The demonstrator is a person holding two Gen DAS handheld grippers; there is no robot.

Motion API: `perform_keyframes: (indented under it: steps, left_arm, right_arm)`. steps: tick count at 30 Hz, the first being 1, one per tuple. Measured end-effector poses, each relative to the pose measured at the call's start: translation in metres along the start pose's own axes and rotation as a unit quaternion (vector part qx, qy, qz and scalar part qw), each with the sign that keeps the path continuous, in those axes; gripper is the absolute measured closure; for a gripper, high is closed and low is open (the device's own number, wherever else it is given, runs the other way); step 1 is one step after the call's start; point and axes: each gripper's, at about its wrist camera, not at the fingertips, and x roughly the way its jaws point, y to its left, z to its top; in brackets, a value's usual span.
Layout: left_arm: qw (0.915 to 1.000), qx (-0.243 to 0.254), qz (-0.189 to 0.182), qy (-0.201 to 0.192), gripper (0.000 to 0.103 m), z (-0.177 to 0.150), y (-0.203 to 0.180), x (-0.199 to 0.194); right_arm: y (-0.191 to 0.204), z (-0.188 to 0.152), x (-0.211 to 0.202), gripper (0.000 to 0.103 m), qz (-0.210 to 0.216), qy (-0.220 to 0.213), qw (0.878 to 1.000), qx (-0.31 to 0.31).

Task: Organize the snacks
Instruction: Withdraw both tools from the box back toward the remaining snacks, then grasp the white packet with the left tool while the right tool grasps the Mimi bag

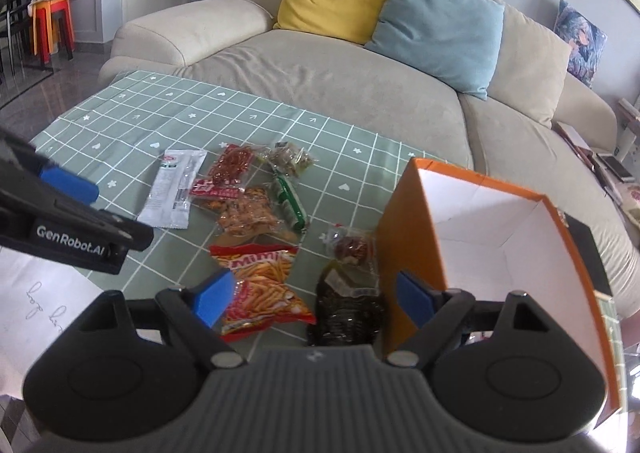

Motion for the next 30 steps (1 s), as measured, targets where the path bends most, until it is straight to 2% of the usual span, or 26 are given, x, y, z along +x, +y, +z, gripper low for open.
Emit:
perform_keyframes:
  steps: [5, 9, 13, 15, 23, 25, 26, 30]
  left_arm:
    - [0.9996, -0.021, -0.019, -0.008, 0.025, -0.018, 0.014, 0.013]
    - [0.9987, -0.047, -0.018, -0.006, 0.025, -0.02, 0.028, 0.026]
    - [0.9969, -0.076, -0.017, -0.005, 0.018, -0.012, 0.04, 0.037]
    - [0.996, -0.09, -0.005, 0.002, 0.018, -0.007, 0.046, 0.045]
    - [0.9916, -0.126, -0.004, 0.026, 0.014, 0.01, 0.057, 0.076]
    - [0.9911, -0.13, -0.001, 0.031, 0.014, 0.014, 0.058, 0.083]
    - [0.9905, -0.134, 0.002, 0.033, 0.014, 0.016, 0.058, 0.087]
    - [0.9876, -0.152, 0.004, 0.04, 0.013, 0.027, 0.06, 0.102]
  right_arm:
    - [0.007, -0.012, 0.018, 0.02, 0.017, 0.005, 0.999, 0.03]
    - [0.017, -0.017, 0.036, 0.02, 0.028, 0.027, 0.999, 0.016]
    - [0.02, -0.016, 0.054, 0.02, 0.034, 0.043, 0.998, 0.012]
    - [0.021, -0.013, 0.065, 0.02, 0.037, 0.055, 0.998, 0.015]
    - [0.022, -0.002, 0.106, 0.02, 0.052, 0.11, 0.992, 0.027]
    - [0.021, 0.0, 0.113, 0.027, 0.052, 0.117, 0.991, 0.032]
    - [0.021, 0.001, 0.116, 0.034, 0.051, 0.121, 0.991, 0.032]
    - [0.021, 0.008, 0.128, 0.035, 0.052, 0.133, 0.989, 0.038]
